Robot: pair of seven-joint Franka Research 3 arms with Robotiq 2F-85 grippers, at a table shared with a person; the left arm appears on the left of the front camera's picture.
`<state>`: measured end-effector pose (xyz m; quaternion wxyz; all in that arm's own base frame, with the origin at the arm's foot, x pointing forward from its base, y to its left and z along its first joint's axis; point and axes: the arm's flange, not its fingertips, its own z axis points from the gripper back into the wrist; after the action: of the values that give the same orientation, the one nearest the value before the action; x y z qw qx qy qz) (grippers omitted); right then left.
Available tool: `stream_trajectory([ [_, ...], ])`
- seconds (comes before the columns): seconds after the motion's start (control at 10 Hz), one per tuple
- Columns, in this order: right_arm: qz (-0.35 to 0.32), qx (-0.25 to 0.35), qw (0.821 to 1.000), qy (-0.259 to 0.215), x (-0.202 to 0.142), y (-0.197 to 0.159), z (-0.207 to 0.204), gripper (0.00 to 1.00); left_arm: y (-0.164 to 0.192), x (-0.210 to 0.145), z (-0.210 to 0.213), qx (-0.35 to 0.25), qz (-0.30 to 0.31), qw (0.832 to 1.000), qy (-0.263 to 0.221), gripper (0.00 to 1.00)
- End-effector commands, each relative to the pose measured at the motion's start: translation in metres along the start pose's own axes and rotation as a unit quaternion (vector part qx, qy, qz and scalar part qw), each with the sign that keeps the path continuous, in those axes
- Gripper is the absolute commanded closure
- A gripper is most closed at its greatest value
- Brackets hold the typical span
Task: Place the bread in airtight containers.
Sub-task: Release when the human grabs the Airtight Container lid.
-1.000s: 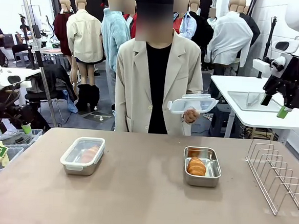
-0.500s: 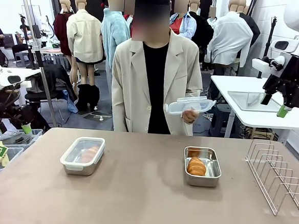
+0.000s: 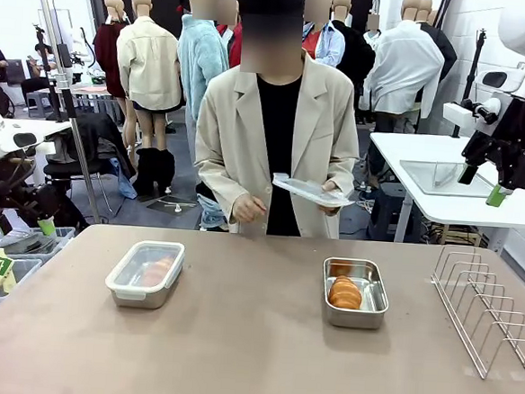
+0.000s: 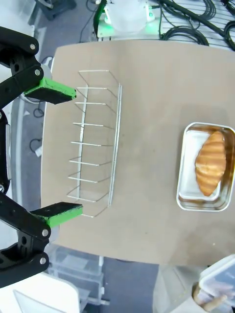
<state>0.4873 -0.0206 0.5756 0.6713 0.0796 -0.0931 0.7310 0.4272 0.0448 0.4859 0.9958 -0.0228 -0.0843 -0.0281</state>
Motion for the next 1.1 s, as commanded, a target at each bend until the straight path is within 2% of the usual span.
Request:
stream_trajectory([
  [0.0,0.003,0.003,1.0,-0.006,-0.0002,0.0029,-0.0012,0.0,-0.0002,0.0006,0.0004,0.0,0.006,1.0,-0.004,0.08],
  [1.0,0.003,0.003,1.0,-0.006,-0.0002,0.0029,-0.0012,0.0,-0.0002,0.0006,0.0004,0.0,0.006,1.0,-0.004,0.08],
])
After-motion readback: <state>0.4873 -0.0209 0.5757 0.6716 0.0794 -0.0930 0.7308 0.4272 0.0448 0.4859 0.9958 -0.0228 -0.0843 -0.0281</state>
